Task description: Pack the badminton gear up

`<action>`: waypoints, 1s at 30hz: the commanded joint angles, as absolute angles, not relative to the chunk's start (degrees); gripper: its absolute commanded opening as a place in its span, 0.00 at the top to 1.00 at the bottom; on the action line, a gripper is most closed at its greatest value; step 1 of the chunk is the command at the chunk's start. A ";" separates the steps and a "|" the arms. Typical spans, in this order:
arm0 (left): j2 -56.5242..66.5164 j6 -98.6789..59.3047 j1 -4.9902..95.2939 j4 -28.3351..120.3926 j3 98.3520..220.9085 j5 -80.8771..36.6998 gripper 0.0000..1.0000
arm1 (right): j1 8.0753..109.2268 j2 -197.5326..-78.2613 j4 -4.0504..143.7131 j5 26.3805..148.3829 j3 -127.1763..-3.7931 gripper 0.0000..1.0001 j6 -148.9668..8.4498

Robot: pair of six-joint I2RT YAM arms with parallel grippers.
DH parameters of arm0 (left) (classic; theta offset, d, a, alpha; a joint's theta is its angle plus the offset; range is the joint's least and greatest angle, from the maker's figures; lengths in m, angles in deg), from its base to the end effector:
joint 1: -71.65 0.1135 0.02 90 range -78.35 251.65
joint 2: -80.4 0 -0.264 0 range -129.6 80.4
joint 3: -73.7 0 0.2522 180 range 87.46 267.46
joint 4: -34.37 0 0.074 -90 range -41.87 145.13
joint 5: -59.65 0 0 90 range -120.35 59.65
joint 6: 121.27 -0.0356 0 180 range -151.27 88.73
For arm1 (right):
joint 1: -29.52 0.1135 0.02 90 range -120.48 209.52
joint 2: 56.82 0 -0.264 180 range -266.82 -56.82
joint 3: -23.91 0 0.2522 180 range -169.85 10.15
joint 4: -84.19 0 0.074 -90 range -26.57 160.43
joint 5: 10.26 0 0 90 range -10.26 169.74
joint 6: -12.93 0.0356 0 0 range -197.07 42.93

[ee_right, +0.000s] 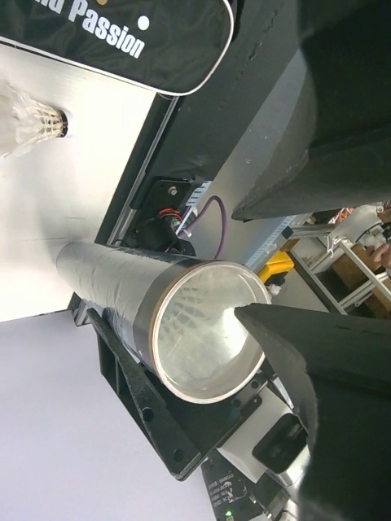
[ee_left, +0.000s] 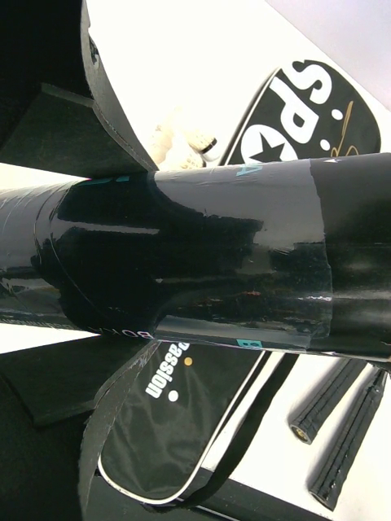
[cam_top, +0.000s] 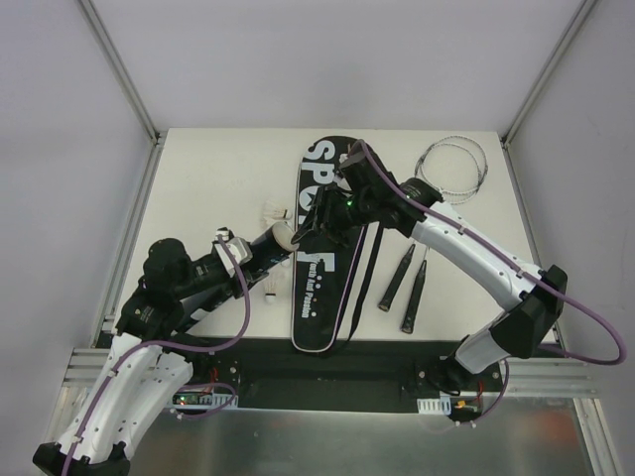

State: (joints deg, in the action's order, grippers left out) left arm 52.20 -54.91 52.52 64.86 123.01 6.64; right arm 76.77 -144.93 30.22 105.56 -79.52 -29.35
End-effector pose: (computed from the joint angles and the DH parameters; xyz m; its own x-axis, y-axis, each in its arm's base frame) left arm 0.1098 -0.0608 0.3124 0.1888 0.2735 -0.9432 0.8153 0.4917 0.3058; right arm 0.2176 0.2582 0.3778 -0.9451 -0.0413 -0.3241 -0.2864 0.5824 0.7608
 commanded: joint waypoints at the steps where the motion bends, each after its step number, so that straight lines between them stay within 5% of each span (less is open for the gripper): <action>1: 53.07 -56.84 52.32 61.14 124.55 6.66 1.00 | 78.30 -145.15 27.53 103.65 -81.88 0.53 -25.31; 10: 54.03 -57.81 52.32 60.00 123.94 4.37 1.00 | 80.50 -146.11 31.67 102.95 -79.76 0.67 -17.93; 13: 54.39 -58.77 52.32 59.38 123.50 3.23 1.00 | 80.59 -145.85 31.40 102.86 -77.75 0.97 -13.81; 14: 54.39 -59.30 52.32 59.21 123.32 2.96 1.00 | 80.59 -145.59 31.40 102.68 -77.22 0.99 -13.10; 19: 54.21 -61.58 52.32 58.86 121.92 1.56 1.00 | 80.50 -144.71 28.61 99.79 -77.38 0.99 -15.97; 24: 54.56 -65.63 52.32 58.86 120.33 -1.87 1.00 | 81.20 -152.60 1.12 86.46 -100.73 1.00 -41.27; 30: 55.00 -67.83 52.32 58.94 119.45 -4.15 1.00 | 85.50 -156.39 -13.14 70.57 -108.05 1.00 -55.78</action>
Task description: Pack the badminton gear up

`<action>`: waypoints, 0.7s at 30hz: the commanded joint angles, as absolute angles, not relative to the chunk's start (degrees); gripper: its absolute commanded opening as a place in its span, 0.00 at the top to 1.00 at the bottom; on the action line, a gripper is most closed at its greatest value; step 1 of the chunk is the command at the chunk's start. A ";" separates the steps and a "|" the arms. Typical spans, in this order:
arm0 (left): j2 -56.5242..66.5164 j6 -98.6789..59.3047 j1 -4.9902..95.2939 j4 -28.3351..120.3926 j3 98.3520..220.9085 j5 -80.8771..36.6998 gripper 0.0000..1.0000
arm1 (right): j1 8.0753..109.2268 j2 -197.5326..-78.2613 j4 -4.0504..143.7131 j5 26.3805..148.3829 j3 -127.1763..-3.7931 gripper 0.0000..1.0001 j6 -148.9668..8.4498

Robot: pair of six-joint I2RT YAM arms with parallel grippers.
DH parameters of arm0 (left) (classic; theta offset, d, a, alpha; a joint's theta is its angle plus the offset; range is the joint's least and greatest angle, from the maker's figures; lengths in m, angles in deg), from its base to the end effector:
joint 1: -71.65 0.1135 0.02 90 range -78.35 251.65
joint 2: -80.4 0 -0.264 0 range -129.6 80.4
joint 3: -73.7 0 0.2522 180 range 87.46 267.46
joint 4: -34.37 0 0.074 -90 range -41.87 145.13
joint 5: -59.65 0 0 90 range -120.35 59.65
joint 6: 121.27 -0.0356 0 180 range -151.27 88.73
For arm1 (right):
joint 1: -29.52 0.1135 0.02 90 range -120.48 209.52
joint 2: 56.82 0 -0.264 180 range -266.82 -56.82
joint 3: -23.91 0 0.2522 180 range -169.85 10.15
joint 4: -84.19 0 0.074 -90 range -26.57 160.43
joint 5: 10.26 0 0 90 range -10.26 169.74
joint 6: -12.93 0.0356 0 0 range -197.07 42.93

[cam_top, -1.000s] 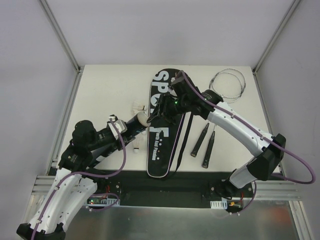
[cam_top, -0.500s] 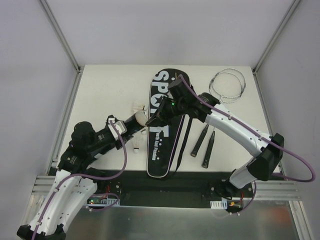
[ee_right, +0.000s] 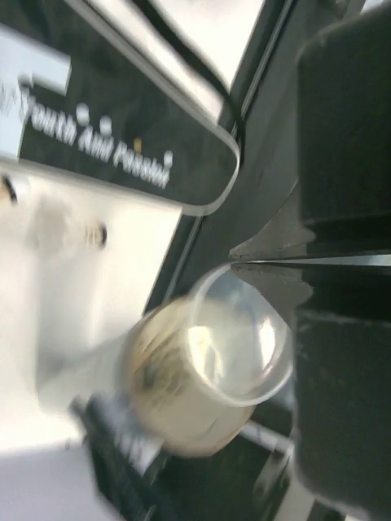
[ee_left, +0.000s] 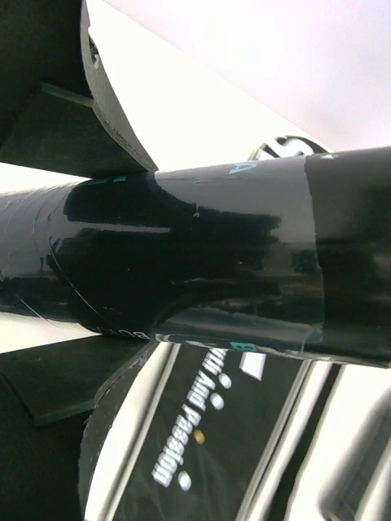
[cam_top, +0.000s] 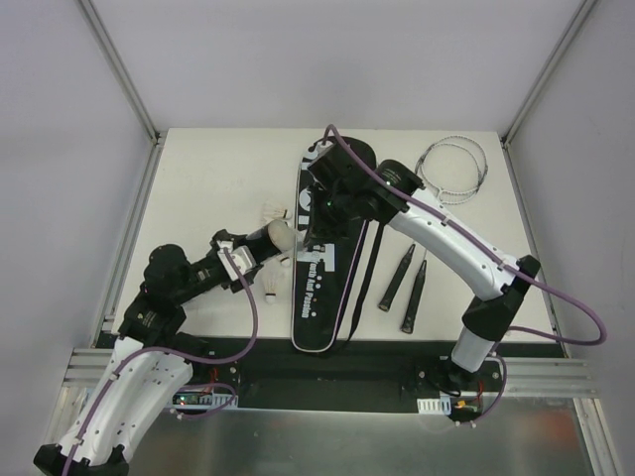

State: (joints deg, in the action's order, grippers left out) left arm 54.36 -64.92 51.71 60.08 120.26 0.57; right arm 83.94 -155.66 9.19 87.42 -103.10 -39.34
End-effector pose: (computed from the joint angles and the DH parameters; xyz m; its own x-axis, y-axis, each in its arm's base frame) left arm 0.1095 -0.0592 0.3083 0.3579 0.3758 -0.8548 0.6911 0.5090 0.5132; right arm 0.2042 0.2937 0.4137 -0.8614 -0.1618 -0.4815 -0.4199 0.7602 0.4958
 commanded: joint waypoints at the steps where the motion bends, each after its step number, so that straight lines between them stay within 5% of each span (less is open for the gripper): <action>1: 55.00 -67.92 52.32 58.86 119.37 -4.25 1.00 | 86.38 -156.83 -16.03 68.25 -108.15 1.00 -56.59; 6: 55.00 -67.13 52.32 58.86 119.72 -4.60 1.00 | 85.78 -154.82 -15.98 62.68 -106.40 1.00 -58.26; 11: 54.91 -64.67 52.32 58.86 119.89 -5.65 1.00 | 77.09 -145.86 -1.04 77.33 -93.24 1.00 -54.67; 21: 52.46 -50.00 52.32 59.21 123.93 -8.82 1.00 | 33.90 -126.17 11.27 77.29 -55.00 1.00 -53.34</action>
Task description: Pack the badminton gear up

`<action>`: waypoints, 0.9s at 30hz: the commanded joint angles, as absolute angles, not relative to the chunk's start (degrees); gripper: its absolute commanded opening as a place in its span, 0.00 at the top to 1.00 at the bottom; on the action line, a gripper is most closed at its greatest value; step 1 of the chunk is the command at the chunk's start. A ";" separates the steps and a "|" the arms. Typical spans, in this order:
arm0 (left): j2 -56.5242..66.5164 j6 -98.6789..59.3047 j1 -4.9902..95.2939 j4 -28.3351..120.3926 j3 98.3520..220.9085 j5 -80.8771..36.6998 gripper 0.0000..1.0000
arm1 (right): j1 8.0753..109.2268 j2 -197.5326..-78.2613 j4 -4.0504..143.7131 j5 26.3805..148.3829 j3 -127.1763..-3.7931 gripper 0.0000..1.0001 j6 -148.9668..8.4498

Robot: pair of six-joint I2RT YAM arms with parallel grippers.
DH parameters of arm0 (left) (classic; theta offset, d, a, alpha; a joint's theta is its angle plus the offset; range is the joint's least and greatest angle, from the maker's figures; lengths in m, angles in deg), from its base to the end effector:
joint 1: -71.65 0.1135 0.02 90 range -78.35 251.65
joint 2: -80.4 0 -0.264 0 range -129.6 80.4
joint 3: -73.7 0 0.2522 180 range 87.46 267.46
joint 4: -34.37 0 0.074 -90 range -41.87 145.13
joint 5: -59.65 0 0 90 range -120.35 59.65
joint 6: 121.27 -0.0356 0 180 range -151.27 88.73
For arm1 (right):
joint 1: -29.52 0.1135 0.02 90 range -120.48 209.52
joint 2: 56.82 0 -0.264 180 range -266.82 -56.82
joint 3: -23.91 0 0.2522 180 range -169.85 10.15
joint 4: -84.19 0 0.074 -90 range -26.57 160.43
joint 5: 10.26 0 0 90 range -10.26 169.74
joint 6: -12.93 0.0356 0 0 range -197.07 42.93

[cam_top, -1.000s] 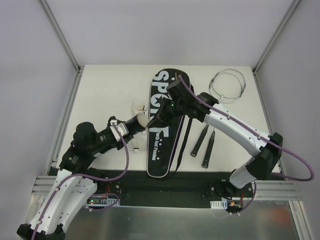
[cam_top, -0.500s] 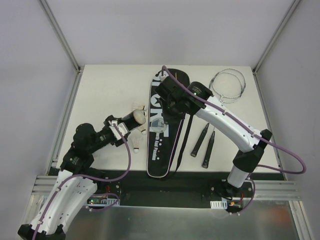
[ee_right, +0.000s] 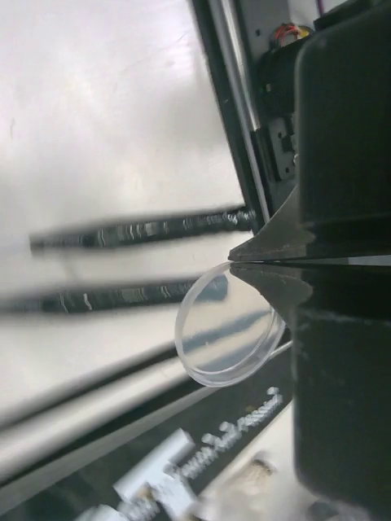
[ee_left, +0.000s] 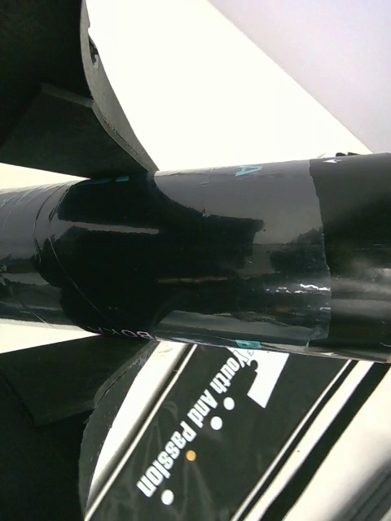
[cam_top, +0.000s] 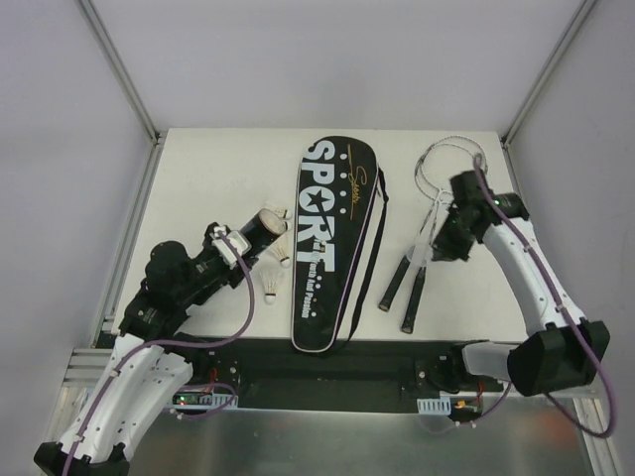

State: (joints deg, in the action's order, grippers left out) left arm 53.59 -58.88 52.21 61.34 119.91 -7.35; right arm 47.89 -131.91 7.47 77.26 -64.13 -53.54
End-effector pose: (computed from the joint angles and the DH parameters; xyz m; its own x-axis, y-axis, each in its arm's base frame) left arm 0.1162 -0.0558 0.3023 0.2012 0.3814 -0.9023 0.6527 0.6346 0.4138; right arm 0.2342 0.0762 0.3268 -0.8990 0.1217 -0.4207 0.0678 0.9877 0.1409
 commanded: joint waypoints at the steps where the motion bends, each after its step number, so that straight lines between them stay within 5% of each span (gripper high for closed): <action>1: 52.28 -47.55 52.32 59.21 124.37 -8.82 1.00 | 30.61 -125.81 11.97 75.63 -53.24 1.00 -54.04; 6: 51.31 -44.54 52.32 59.03 125.60 -7.32 1.00 | 14.70 -126.95 17.59 70.70 -47.08 1.00 -55.53; 13: 51.13 -43.31 52.32 59.29 125.96 -8.99 1.00 | 9.22 -139.16 22.87 67.35 -49.44 0.89 -62.46; 16: 52.27 -41.03 52.32 59.73 126.22 -11.01 1.00 | 9.13 -140.75 23.84 66.47 -50.75 0.68 -66.94; 17: 52.89 -40.50 52.32 59.82 126.13 -11.45 1.00 | 9.13 -141.10 23.41 65.95 -51.54 0.52 -67.92; 20: 54.20 -38.13 52.32 60.26 125.70 -10.93 1.00 | 9.31 -141.90 20.34 67.33 -54.43 0.26 -69.60; 23: 55.87 -36.02 52.32 60.61 124.65 -11.36 1.00 | 14.38 -139.70 17.79 69.28 -58.56 0.18 -71.09; 27: 57.81 -33.91 52.32 61.58 124.46 -11.20 1.00 | 35.52 -136.80 19.86 69.71 -63.05 0.14 -75.90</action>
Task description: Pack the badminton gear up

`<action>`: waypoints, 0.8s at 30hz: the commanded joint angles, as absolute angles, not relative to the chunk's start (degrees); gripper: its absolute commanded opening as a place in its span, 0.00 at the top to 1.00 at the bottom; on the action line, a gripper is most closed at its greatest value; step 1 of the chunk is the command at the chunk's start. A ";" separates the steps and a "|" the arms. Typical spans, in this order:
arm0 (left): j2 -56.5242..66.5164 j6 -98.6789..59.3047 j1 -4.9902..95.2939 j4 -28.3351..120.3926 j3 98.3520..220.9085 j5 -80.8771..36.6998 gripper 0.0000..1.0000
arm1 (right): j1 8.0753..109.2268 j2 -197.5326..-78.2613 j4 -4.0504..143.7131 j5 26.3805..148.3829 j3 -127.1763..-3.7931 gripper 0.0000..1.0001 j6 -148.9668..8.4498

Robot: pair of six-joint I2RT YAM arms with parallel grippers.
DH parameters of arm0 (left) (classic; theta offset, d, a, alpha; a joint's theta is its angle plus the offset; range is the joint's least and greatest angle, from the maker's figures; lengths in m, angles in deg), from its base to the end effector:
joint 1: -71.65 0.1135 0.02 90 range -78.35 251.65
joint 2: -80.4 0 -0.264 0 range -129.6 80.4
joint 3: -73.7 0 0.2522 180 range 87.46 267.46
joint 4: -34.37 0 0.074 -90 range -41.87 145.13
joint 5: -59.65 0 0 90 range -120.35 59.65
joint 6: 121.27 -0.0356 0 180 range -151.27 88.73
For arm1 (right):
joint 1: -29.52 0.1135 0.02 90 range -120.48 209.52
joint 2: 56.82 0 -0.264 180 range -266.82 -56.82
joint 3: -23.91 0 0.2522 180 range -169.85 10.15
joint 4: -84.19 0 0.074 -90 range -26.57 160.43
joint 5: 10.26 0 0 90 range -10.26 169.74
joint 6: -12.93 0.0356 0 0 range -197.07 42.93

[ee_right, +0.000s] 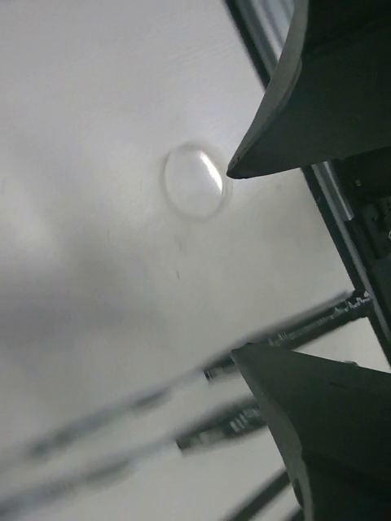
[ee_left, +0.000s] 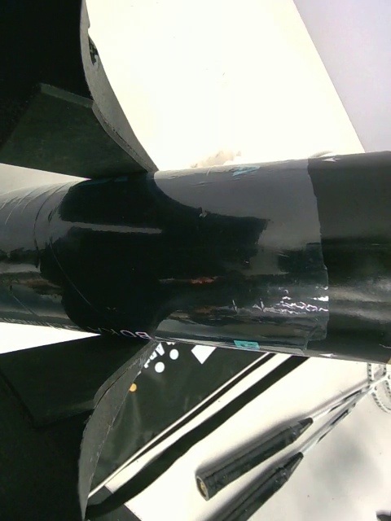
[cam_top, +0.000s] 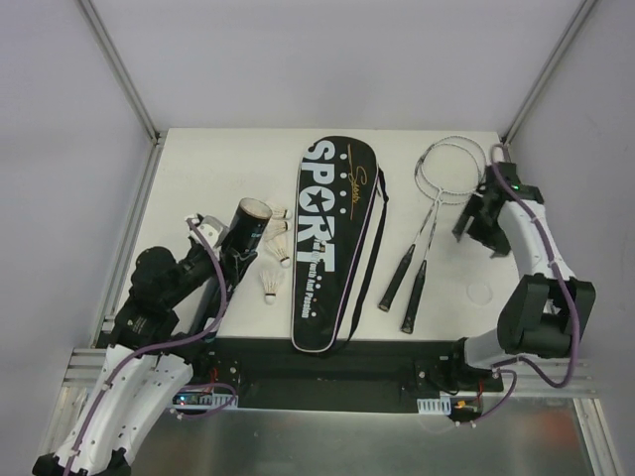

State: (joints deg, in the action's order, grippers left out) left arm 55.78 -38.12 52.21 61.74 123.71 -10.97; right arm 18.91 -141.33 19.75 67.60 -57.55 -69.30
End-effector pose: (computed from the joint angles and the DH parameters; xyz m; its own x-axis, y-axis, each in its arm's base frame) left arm 0.1049 -0.0495 0.3279 0.0424 0.1044 -0.9936 0.6261 0.7723 0.1078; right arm 0.2819 -0.0604 0.2624 -0.8646 0.2964 -0.4056 0.3795 0.9144 -0.1407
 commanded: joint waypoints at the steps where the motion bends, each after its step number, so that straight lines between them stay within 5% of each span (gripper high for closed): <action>1: 58.08 -33.64 52.32 62.10 124.72 -10.58 1.00 | 38.89 -136.62 22.59 72.77 -62.98 0.14 -76.80; 5: 60.00 -33.81 52.32 64.21 125.25 -10.22 1.00 | 53.93 -142.31 34.30 98.58 -65.33 0.13 -82.69; 9: 60.28 -36.36 52.32 66.41 126.74 -8.99 1.00 | 69.38 -158.10 34.13 105.83 -78.33 0.13 -86.39; 17: 64.05 -37.95 52.32 68.61 127.54 -10.84 1.00 | 77.86 -175.37 32.90 115.69 -97.67 0.17 -84.19; 24: 66.60 -39.18 52.32 70.37 127.63 -9.96 1.00 | 79.10 -182.23 33.24 117.53 -101.56 0.19 -82.52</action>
